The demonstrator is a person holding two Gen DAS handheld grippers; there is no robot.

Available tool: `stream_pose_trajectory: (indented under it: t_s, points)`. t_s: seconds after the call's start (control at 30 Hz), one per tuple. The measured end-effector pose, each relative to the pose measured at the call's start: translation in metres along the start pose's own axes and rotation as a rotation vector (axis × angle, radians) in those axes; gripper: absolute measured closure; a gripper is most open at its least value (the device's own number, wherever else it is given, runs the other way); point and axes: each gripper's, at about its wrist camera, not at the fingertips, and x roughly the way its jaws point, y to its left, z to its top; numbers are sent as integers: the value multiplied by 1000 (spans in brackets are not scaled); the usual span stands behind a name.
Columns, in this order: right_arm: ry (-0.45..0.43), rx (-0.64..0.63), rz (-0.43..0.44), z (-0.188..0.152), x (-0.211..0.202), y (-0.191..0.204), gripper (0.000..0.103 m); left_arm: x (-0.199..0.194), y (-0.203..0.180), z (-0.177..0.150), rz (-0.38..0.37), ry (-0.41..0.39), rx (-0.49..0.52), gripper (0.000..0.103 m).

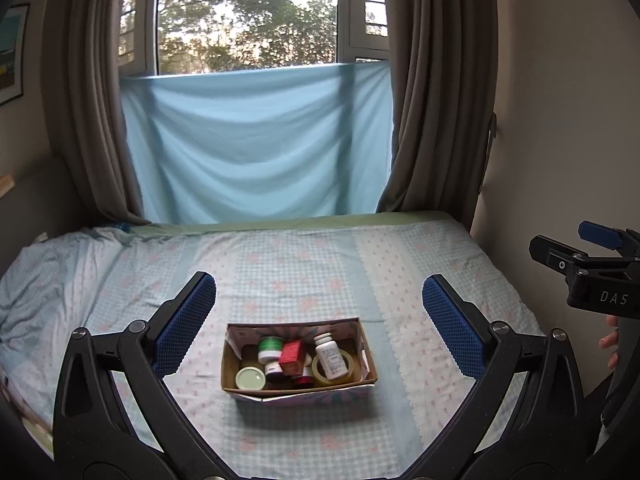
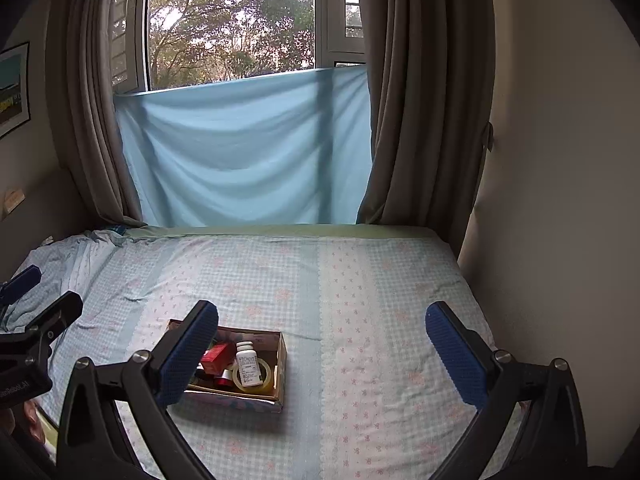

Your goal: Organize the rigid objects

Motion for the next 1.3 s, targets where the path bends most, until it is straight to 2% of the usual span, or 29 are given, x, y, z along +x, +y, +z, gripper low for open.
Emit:
stream_pose_trajectory:
  t_s: [0.93,1.1,1.3]
  points:
    - [-4,5,7,3,-3,-6,0,3,4,-2,38,-5,-18,0]
    - [-4,2,-1,3,-2,-4,0,-6,3,-2,43,-45,-9,0]
    - [-7,3,-6,4,-3,-4,0,-6,4,-2,36,-49,-7,0]
